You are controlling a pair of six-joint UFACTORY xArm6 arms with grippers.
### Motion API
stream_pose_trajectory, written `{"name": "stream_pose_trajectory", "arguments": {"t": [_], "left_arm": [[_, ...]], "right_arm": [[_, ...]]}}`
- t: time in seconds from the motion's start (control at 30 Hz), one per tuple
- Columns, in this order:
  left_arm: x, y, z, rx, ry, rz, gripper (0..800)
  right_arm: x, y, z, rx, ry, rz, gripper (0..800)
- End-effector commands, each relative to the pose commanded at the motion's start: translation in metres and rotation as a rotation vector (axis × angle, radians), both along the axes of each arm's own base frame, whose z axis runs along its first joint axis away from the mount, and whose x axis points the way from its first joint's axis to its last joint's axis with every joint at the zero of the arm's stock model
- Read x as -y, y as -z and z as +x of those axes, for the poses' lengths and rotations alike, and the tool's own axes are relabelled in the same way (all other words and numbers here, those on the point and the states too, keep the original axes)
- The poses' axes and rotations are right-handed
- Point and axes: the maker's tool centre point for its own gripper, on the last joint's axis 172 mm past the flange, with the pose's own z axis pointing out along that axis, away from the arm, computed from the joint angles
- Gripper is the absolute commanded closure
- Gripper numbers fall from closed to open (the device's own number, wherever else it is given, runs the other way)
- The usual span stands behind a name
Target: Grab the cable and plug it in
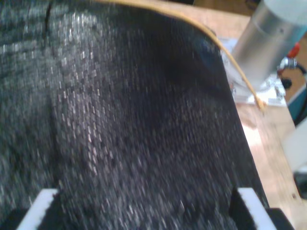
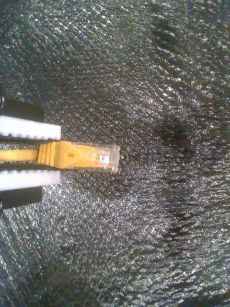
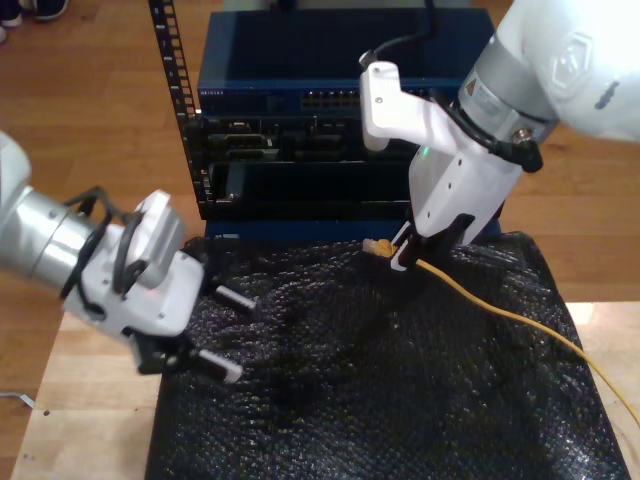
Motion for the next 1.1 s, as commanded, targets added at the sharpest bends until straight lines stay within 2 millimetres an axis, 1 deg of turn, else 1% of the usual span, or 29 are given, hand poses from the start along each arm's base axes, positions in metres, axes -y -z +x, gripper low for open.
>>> {"name": "stream_pose_trajectory", "arguments": {"t": [0.07,0.13,0.3,0.37,0.47,0.53,0.7,0.9,1.1], "left_arm": [[0.007,-0.006,0.015,0.024,-0.012,-0.014,0],[0.019,-0.013,0.025,0.048,-0.007,-0.027,0],[0.055,-0.026,0.036,0.081,0.038,-0.063,0],[0.063,-0.029,0.042,0.096,0.042,-0.067,0],[0.072,-0.028,0.053,0.116,0.046,-0.056,0],[0.079,-0.031,0.055,0.135,0.059,-0.049,0],[0.083,-0.036,0.061,0.153,0.055,-0.051,0],[0.096,-0.061,0.072,0.161,0.0,-0.149,0],[0.098,-0.058,0.067,0.142,0.004,-0.161,3]], "right_arm": [[0.001,0.0,-0.001,-0.002,0.002,0.0,790],[0.001,-0.002,-0.002,-0.004,-0.001,-0.001,790],[-0.004,-0.003,-0.003,-0.012,0.004,0.018,790],[-0.004,-0.004,-0.003,-0.012,0.006,0.023,790],[-0.001,-0.004,-0.002,-0.017,0.021,0.029,789],[0.002,-0.004,0.0,-0.019,0.032,0.032,789],[-0.001,-0.005,-0.001,-0.03,0.051,0.047,788],[-0.002,-0.004,-0.002,-0.039,0.066,0.048,787],[-0.002,-0.006,-0.002,-0.036,0.068,0.049,784]]}}
